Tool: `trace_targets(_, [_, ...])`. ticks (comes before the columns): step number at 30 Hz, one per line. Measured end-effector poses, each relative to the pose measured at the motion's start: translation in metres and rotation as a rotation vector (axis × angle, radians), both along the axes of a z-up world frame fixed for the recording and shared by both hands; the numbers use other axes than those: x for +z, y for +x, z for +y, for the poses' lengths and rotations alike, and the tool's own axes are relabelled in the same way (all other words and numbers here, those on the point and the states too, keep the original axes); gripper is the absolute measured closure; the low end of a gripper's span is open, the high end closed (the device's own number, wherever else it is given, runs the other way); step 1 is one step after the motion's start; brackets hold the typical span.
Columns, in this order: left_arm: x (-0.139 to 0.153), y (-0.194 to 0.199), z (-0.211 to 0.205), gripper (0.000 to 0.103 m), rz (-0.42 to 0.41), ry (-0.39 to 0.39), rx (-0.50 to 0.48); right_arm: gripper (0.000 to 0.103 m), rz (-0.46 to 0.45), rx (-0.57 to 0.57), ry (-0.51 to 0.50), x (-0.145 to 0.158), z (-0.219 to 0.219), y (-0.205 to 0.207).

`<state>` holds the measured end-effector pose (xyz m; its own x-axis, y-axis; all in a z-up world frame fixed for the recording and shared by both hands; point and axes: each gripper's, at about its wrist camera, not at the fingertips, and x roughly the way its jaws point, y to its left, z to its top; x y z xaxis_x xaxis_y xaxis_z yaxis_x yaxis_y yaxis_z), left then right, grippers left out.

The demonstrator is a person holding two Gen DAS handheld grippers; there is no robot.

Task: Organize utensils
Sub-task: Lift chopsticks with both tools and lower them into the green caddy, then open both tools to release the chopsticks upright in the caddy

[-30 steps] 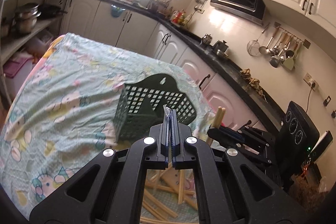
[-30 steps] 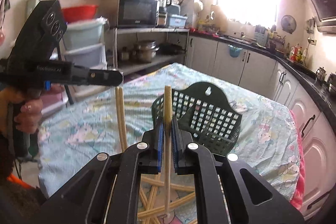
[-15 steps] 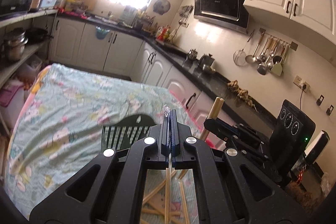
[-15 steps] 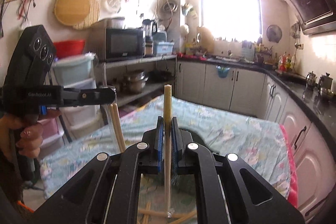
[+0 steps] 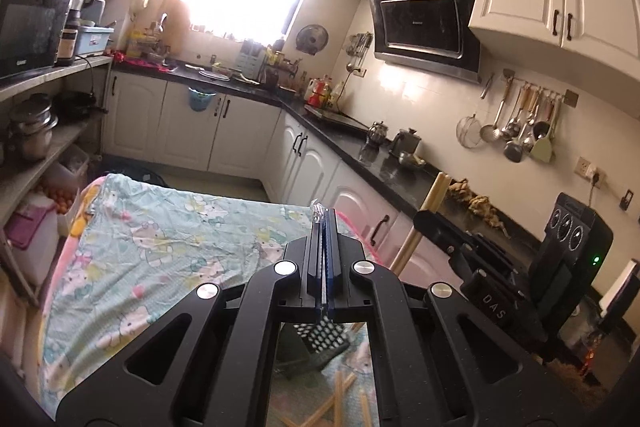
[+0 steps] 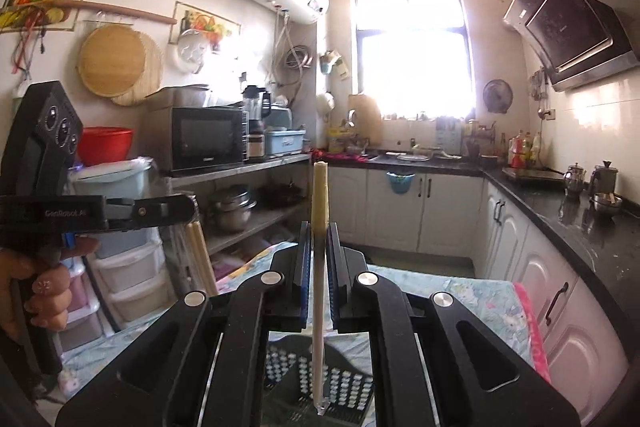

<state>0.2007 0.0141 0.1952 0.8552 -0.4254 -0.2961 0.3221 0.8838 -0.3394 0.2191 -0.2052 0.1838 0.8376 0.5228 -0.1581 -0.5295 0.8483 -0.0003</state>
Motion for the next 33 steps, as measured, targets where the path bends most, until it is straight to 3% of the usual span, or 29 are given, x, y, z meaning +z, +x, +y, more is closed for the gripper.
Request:
trace_targets(8, [-0.032, 0.023, 0.003, 0.103, 0.037, 0.03, 0.033, 0.095, 0.045, -0.051, -0.009, -0.042, 0.006, 0.03])
trace_targets(19, [-0.076, 0.034, 0.007, 0.103, 0.095, 0.008, 0.042, 0.095, 0.14, -0.113, 0.015, -0.084, 0.003, 0.045])
trace_targets(21, [-0.08, 0.034, 0.007, 0.103, 0.106, 0.001, 0.041, 0.091, 0.156, -0.119, 0.018, -0.088, 0.001, 0.045])
trace_targets(22, [-0.081, 0.033, 0.007, 0.102, 0.108, -0.001, 0.038, 0.08, 0.16, -0.125, 0.021, -0.089, -0.001, 0.044])
trace_targets(23, [-0.082, 0.032, 0.007, 0.096, 0.108, -0.001, 0.039, 0.07, 0.164, -0.134, 0.025, -0.09, -0.003, 0.042])
trace_targets(26, [-0.083, 0.027, 0.009, 0.077, 0.099, 0.001, 0.049, 0.065, 0.167, -0.138, 0.027, -0.091, -0.008, 0.037])
trace_targets(33, [-0.081, 0.01, 0.019, 0.05, 0.084, -0.025, 0.084, 0.046, 0.17, -0.145, 0.01, -0.086, -0.017, 0.022])
